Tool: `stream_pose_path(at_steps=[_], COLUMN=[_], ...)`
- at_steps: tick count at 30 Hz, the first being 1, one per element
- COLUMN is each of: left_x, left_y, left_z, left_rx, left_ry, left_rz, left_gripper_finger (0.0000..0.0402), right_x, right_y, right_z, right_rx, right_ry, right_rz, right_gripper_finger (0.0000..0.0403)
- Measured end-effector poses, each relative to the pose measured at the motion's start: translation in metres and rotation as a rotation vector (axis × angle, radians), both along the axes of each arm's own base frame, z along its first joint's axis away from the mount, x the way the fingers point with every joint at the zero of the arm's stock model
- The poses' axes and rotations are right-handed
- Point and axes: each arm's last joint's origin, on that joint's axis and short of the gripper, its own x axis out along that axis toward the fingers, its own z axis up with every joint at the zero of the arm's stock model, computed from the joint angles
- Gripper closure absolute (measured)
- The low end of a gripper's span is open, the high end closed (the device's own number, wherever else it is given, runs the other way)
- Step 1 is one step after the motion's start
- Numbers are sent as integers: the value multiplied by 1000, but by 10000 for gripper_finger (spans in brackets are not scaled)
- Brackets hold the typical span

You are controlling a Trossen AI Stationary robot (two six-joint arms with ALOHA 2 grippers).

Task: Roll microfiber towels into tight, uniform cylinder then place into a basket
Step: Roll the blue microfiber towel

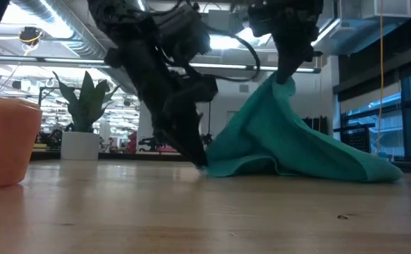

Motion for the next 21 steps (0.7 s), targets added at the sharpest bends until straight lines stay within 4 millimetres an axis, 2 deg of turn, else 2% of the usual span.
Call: stream_pose_path(at_steps=[8,14,21], left_x=[-21,-50,-91], left_y=[12,25,40], left_z=[56,103,149], left_rx=[66,173,237], left_ry=[-51,-80,-139], left_rz=[-24,5,37], left_gripper_finger=[401,401,401], right_x=[-14,-19,-20], right_y=[-1,-2,-13], right_z=[13,40,67], right_rx=[-2,-29,-172], right_ry=[34,-13,-74], right_rz=[2,26,-4], right_gripper_finger=[397,397,397])
